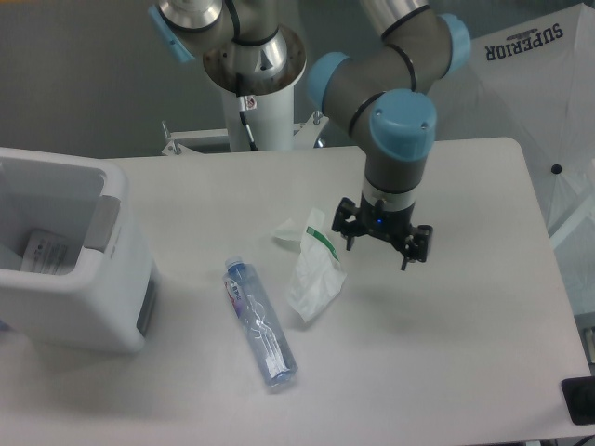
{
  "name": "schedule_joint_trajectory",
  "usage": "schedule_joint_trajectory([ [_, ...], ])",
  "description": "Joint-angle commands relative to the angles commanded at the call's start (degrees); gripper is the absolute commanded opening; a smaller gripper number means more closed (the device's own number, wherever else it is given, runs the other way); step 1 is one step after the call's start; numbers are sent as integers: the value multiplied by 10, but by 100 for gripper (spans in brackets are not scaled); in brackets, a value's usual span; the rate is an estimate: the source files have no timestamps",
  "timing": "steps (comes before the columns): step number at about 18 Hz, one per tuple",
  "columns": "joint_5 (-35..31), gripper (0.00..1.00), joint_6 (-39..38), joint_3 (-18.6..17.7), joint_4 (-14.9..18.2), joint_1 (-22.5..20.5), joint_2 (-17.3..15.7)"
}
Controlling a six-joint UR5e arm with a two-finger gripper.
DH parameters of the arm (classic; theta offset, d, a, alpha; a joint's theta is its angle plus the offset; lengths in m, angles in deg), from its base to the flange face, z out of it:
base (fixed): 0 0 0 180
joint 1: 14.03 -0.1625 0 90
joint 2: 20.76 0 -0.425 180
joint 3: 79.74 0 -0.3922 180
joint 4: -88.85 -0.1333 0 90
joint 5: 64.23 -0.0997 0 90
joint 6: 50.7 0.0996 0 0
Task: Place the trash in the trash can
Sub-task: 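Move the open gripper over the crumpled white tissue and lower it, then close the gripper on the white tissue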
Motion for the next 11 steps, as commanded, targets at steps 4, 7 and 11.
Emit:
schedule_joint_trajectory([
  [4, 9, 100, -40, 1, 0, 32, -1],
  [7, 9, 100, -82, 0, 0, 54, 6],
  [11, 8, 100, -86, -18, -1, 58, 11],
])
